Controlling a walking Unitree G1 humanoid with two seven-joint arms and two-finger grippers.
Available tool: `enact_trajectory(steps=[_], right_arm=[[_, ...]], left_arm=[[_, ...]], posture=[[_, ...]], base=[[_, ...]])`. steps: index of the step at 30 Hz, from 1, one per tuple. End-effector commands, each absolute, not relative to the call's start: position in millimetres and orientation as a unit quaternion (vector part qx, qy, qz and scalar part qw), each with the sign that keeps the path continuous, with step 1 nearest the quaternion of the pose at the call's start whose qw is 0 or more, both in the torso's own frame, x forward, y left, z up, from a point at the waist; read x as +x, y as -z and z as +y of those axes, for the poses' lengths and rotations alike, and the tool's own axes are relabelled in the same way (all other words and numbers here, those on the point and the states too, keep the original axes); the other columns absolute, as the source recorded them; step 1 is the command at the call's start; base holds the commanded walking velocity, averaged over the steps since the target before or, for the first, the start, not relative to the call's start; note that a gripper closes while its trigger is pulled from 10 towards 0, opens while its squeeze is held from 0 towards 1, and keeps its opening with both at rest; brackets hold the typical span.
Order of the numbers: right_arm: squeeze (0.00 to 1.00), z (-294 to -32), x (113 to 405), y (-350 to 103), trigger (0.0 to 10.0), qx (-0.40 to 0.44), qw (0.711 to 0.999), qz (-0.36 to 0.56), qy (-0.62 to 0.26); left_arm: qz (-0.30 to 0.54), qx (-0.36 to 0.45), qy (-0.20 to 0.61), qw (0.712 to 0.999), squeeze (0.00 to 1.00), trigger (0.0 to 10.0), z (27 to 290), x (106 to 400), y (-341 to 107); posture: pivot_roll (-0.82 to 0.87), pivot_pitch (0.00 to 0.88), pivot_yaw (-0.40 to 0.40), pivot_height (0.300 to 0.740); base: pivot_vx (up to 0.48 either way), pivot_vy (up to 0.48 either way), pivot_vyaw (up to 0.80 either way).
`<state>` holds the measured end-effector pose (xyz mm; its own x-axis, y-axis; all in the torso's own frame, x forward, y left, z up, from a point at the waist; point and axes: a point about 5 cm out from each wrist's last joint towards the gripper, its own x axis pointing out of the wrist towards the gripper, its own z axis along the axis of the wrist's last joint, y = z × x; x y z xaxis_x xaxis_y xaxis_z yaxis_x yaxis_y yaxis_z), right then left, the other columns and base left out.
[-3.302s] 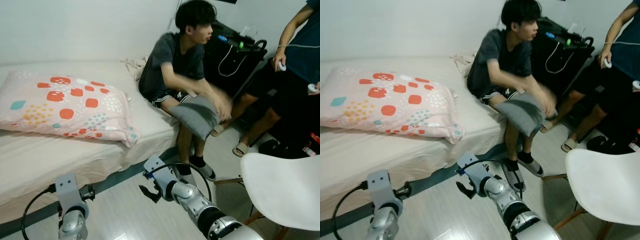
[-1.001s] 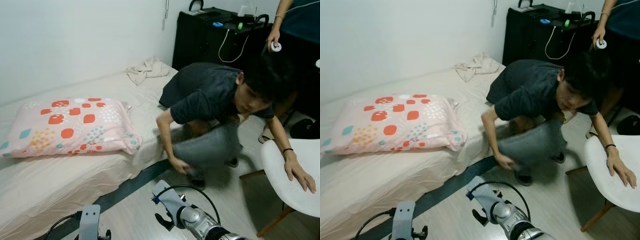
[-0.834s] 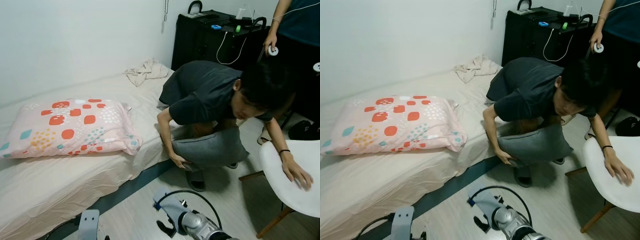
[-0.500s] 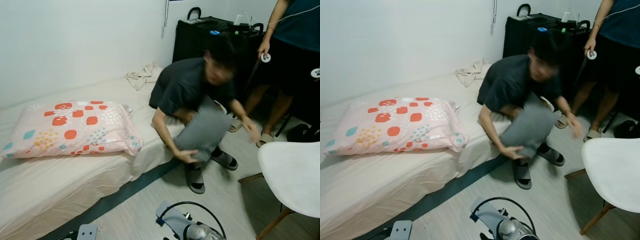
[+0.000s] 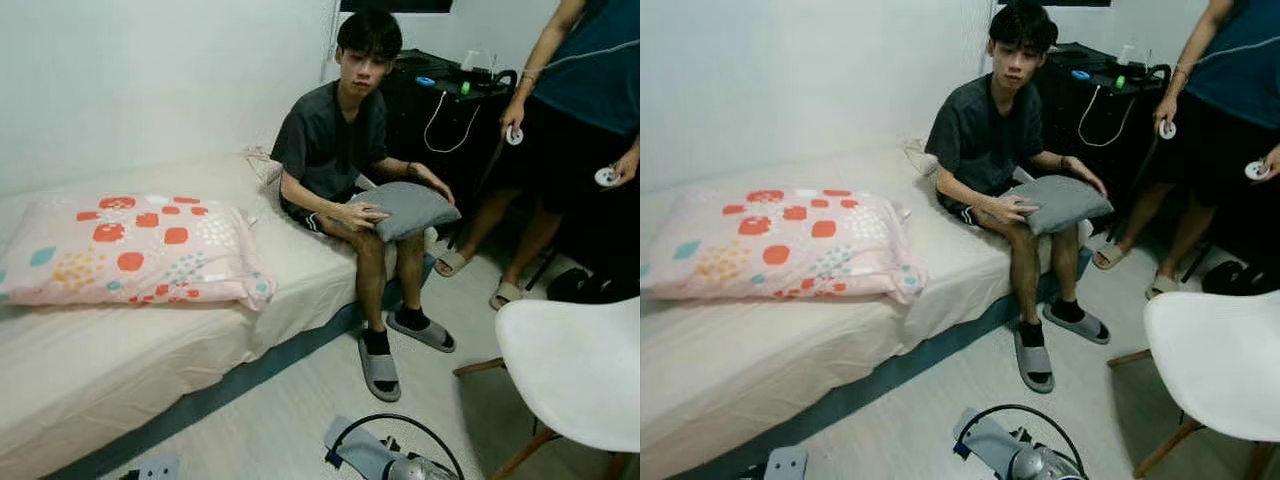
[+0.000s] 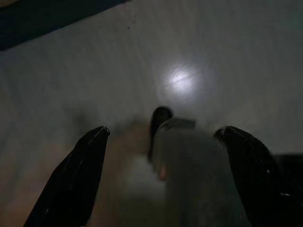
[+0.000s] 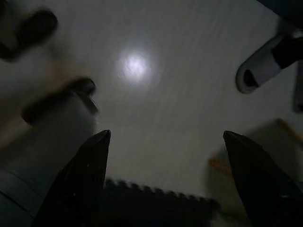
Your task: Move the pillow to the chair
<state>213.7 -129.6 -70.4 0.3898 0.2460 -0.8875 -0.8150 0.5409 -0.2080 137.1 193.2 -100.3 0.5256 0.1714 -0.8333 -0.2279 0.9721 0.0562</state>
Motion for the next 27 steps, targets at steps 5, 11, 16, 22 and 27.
enact_trajectory(steps=[5, 11, 16, 22, 27], right_arm=[[0.00, -142, 215, 70, 10.0, -0.355, 0.752, 0.436, -0.344], [0.00, -134, 216, 70, 10.0, -0.328, 0.777, 0.435, -0.315], [0.00, -125, 213, 72, 10.0, -0.258, 0.813, 0.448, -0.269], [0.00, -125, 209, 75, 10.0, -0.203, 0.833, 0.462, -0.229], [0.00, -131, 205, 77, 10.0, -0.169, 0.842, 0.474, -0.194]], left_arm=[[0.501, -0.059, -0.109, 0.857, 0.00, 10.0, 173, 124, 108], [0.509, -0.028, -0.084, 0.856, 0.00, 10.0, 180, 121, 108], [0.511, 0.020, -0.046, 0.858, 0.00, 10.0, 191, 125, 106], [0.508, 0.046, -0.026, 0.859, 0.00, 10.0, 198, 130, 103], [0.508, 0.055, -0.012, 0.859, 0.00, 10.0, 199, 132, 102]], posture=[[0.09, 0.000, -0.237, 0.740], [0.08, 0.000, -0.139, 0.740], [0.04, 0.000, -0.023, 0.740], [0.00, 0.000, 0.033, 0.740], [-0.02, 0.000, 0.050, 0.740]], base=[[0.000, 0.000, 0.00], [0.000, 0.000, 0.00], [0.000, 0.000, 0.00], [0.000, 0.000, 0.00], [0.000, 0.000, 0.00]])
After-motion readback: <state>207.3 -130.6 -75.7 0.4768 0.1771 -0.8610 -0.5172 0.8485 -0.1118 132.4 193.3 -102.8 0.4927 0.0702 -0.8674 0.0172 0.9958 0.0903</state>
